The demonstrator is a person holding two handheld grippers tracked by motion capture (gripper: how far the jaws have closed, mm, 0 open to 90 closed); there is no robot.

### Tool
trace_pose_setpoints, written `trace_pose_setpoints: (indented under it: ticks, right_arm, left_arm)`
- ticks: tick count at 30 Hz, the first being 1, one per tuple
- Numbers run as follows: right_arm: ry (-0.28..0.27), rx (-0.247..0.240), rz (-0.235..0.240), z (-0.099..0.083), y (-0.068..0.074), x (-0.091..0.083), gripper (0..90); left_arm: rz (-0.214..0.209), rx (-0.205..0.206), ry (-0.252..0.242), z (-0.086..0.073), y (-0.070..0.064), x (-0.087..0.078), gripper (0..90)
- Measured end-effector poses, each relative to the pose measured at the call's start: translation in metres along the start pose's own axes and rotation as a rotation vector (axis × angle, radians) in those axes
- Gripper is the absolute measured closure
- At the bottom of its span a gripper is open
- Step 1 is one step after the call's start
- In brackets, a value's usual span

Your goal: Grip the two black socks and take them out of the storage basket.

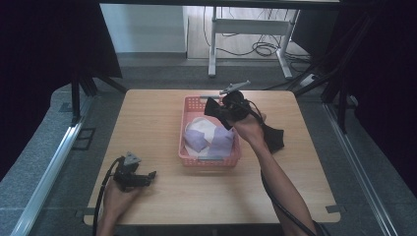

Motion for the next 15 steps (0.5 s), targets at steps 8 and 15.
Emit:
trace_pose_setpoints:
  ticks: [8,15]
  right_arm:
    - [-0.008,0.041,-0.063,-0.012,-0.023,-0.020,82.3]
    - [-0.006,0.065,-0.113,-0.025,-0.042,-0.037,82.3]
  left_arm:
    - [-0.001,0.000,0.001,0.000,0.000,0.000,13.3]
    - [-0.001,-0.001,0.000,0.000,0.000,0.000,13.3]
Point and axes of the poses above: each handheld gripper's, and its own axes: x roughly forward along the jaws, z roughly out of its top, y roughly to its left, the point moved 8 cm from there along x, roughly forward along the jaws, and after that the axes turned 11 degrees about z, right-handed, at the moved point
